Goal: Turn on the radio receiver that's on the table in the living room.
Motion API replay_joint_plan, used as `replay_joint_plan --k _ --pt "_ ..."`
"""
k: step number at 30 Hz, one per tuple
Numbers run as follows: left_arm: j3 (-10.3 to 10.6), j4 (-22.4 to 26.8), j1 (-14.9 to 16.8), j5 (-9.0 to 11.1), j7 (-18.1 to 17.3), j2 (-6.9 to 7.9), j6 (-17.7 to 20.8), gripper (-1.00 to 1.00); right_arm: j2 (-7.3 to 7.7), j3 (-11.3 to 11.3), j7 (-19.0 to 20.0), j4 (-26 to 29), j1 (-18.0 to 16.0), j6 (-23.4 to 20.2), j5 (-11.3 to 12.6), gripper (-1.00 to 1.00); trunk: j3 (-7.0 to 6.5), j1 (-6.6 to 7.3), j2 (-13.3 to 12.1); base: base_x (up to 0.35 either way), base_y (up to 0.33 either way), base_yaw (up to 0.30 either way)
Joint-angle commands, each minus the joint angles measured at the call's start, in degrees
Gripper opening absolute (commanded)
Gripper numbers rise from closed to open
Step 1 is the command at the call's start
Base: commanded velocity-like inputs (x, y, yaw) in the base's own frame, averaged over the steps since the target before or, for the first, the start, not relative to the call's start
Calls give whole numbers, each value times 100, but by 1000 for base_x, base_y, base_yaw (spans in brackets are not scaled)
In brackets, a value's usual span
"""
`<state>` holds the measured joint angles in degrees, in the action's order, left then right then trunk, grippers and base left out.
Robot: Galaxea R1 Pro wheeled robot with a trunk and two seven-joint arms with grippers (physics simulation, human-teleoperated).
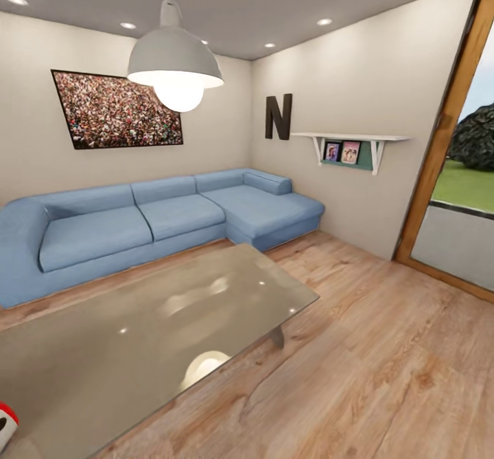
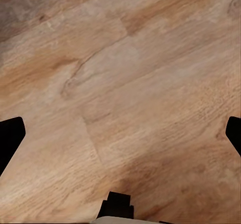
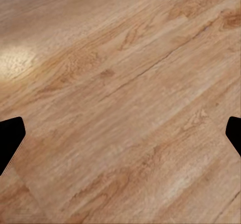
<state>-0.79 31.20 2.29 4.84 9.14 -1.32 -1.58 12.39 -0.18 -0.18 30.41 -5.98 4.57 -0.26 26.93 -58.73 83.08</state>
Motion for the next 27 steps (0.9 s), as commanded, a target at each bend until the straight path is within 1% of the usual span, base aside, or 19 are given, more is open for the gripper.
replay_joint_plan --k 1,10,27 --pt "0 0 0 0 0 2 0 100 0 0 0 0 0 0 0 100 0 0 0 0 0 297" --pt "-6 0 0 8 6 90 0 100 0 0 0 0 0 0 0 100 0 0 0 0 0 297" --pt "-7 0 0 8 7 96 0 100 0 0 0 0 0 0 8 100 0 0 0 0 0 297"
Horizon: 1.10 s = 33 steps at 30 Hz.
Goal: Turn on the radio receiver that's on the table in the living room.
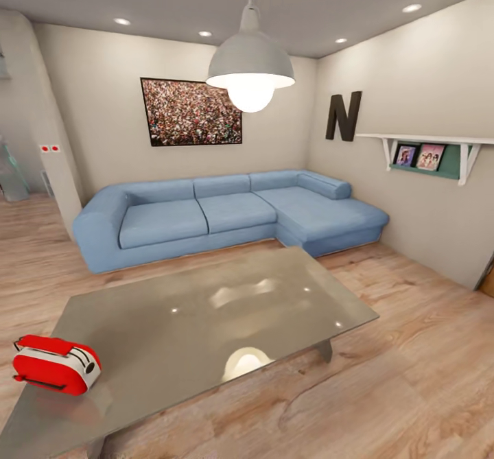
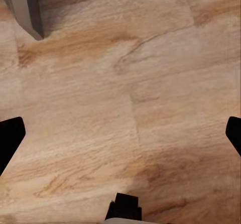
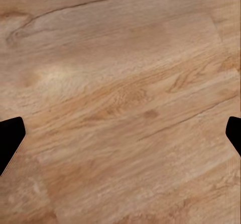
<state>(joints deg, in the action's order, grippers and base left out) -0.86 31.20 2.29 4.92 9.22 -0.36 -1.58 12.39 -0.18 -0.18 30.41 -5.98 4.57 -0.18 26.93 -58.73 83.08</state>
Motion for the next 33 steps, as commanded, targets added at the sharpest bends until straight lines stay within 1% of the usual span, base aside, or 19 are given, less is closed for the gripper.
replay_joint_plan --k 1,19,24,33 --pt "-1 0 0 0 0 0 0 100 0 0 0 0 0 0 0 100 0 0 0 0 0 297" --pt "-2 0 0 0 1 2 0 100 0 0 0 0 0 0 0 100 0 0 0 0 0 292" --pt "-2 0 0 0 1 2 0 100 0 1 0 0 0 0 -7 100 0 0 0 0 98 84" --pt "-2 0 0 0 1 3 0 100 0 2 0 0 0 0 -9 100 0 0 0 0 241 14"
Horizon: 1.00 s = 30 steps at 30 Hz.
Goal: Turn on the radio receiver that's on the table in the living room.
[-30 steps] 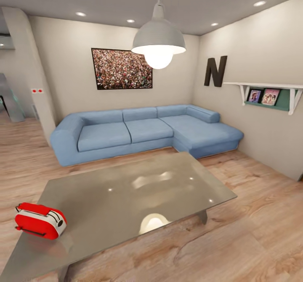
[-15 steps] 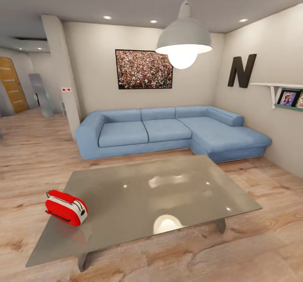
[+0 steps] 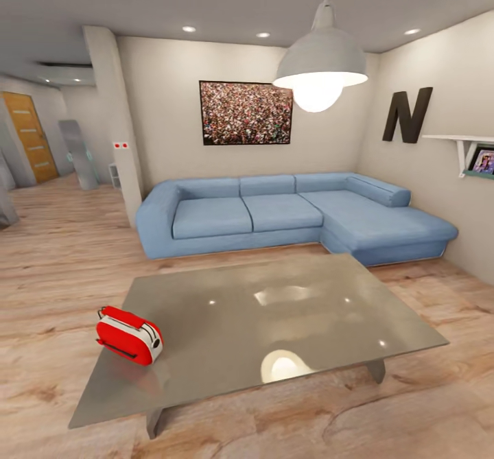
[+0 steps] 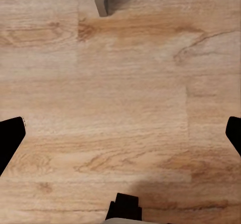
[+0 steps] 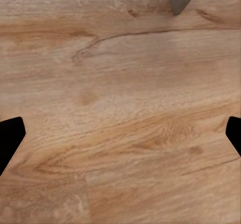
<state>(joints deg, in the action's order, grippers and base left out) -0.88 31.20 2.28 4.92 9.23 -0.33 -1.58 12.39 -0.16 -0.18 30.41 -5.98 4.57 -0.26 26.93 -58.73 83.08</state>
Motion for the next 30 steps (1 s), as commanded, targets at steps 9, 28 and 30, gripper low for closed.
replay_joint_plan --k 9,28,30 --pt "0 0 0 0 0 -5 0 100 0 -2 0 0 0 0 4 100 0 0 0 0 29 248" --pt "2 0 0 41 -8 -11 -92 100 0 -2 0 0 0 0 0 100 0 0 0 0 0 298" --pt "1 0 0 43 -9 -11 -121 100 0 -2 0 0 0 0 0 100 0 0 0 0 0 298"
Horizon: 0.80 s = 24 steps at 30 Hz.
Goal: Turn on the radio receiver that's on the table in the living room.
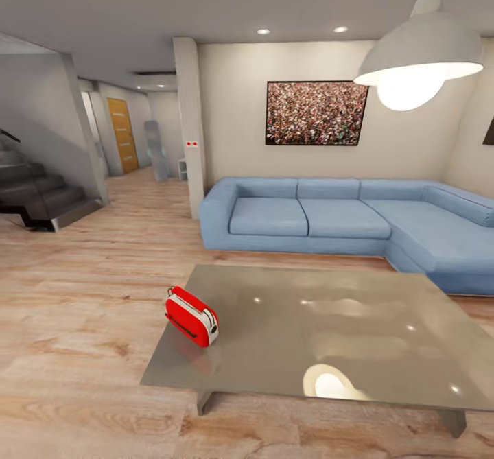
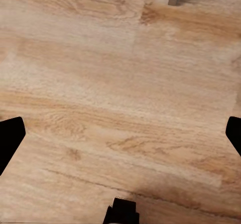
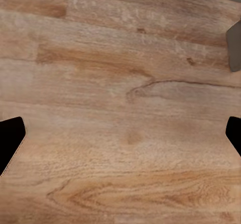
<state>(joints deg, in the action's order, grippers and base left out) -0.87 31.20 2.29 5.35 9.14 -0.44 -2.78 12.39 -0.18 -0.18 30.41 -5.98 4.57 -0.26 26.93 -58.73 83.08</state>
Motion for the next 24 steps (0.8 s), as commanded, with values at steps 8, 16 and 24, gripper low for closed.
replay_joint_plan --k 8,16,24 --pt "-1 0 0 1 0 7 -20 100 0 0 0 0 0 0 0 100 0 0 0 0 28 298" --pt "-1 0 0 -7 0 6 -20 100 0 0 0 0 0 0 2 100 0 0 0 0 236 298" --pt "-9 0 0 -8 0 13 -20 100 0 0 0 0 0 0 10 100 0 0 0 91 255 298"
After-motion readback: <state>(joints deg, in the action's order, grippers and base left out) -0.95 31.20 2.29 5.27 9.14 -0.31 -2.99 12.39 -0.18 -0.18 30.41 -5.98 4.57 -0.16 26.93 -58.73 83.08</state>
